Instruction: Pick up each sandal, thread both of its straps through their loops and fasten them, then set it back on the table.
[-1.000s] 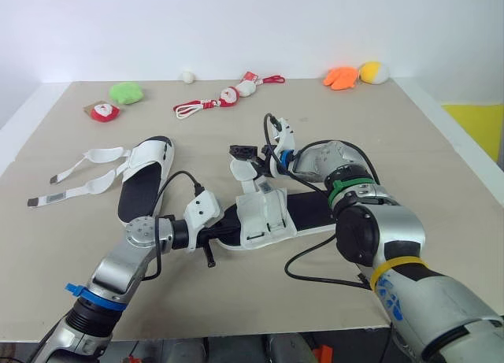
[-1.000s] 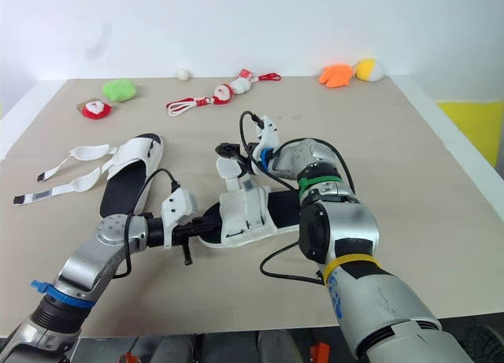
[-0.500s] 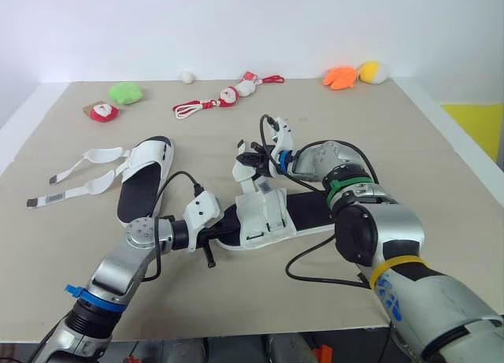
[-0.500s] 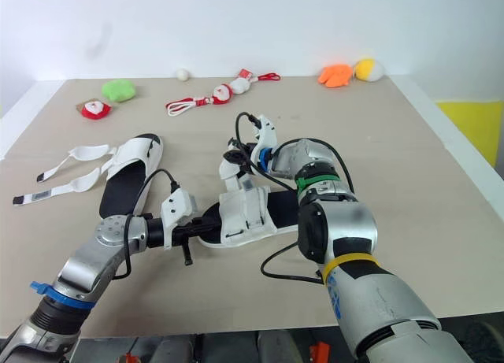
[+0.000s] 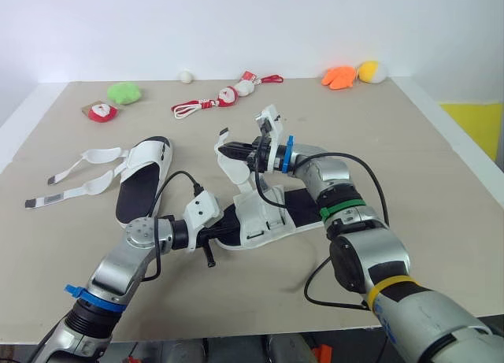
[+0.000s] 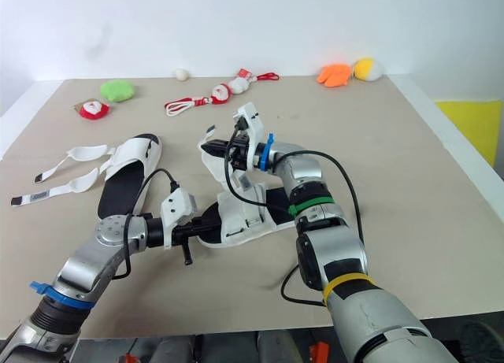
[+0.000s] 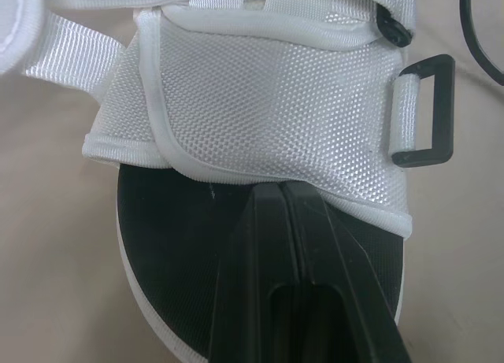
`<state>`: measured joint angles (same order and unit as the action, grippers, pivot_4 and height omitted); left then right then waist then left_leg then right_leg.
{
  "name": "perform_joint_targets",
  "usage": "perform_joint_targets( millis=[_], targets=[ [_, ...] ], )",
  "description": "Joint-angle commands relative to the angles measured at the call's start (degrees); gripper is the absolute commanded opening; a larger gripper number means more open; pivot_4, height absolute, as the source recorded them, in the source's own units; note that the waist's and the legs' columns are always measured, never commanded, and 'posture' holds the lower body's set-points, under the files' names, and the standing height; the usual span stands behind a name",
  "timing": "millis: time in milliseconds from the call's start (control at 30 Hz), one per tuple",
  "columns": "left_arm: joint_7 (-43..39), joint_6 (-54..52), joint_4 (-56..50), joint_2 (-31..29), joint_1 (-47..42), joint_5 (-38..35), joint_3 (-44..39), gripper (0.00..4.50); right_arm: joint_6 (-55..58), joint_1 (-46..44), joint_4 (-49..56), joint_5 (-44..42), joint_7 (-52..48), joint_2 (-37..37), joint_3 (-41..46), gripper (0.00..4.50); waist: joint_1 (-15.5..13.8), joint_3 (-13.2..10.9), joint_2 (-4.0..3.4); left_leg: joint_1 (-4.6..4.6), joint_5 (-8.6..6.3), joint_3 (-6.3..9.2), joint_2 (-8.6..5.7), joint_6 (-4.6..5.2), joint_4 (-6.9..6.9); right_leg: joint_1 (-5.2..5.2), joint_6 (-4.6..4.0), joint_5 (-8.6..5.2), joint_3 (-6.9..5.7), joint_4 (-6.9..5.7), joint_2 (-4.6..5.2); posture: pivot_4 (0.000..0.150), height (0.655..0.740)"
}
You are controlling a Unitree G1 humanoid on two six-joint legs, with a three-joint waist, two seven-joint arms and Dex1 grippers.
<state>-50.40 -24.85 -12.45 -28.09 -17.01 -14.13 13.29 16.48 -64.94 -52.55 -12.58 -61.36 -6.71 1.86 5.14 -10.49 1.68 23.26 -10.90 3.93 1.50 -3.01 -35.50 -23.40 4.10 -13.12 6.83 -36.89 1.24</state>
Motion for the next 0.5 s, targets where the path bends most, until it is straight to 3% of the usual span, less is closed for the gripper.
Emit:
perform_joint_targets(
  millis=[33,233,500],
  targets=[
    [-0.1,-1.7,1.8,-0.6,1.3,1.3,2.3,0.00,-13.0,2.1,6.9,0.0,-6.0,-1.0,-1.3,0.04,0.0,0.0,0.00,0.00,0.00,0.00,0.00,0.00,0.00,0.00,0.00,0.00,0.00,0.00,0.00,0.150,0.7400],
    [-0.3,-1.8,1.7,-0.8,1.3,1.3,2.2,0.00,-32.4,6.6,9.1,1.9,-12.8,-3.7,-3.9,0.04,0.0,0.0,-0.04,-0.01,0.00,0.06,0.00,0.00,0.00,0.03,-0.01,-0.03,-0.08,-0.01,0.01,0.150,0.7400],
    [-0.7,-1.9,1.4,-1.5,1.8,1.1,2.2,0.00,-73.8,12.0,10.0,0.4,-26.3,-7.3,-9.8,0.04,-0.1,0.0,-0.04,-0.05,0.00,0.10,0.02,-0.01,0.03,0.07,-0.02,-0.06,-0.13,-0.01,0.01,0.150,0.7400]
  ],
)
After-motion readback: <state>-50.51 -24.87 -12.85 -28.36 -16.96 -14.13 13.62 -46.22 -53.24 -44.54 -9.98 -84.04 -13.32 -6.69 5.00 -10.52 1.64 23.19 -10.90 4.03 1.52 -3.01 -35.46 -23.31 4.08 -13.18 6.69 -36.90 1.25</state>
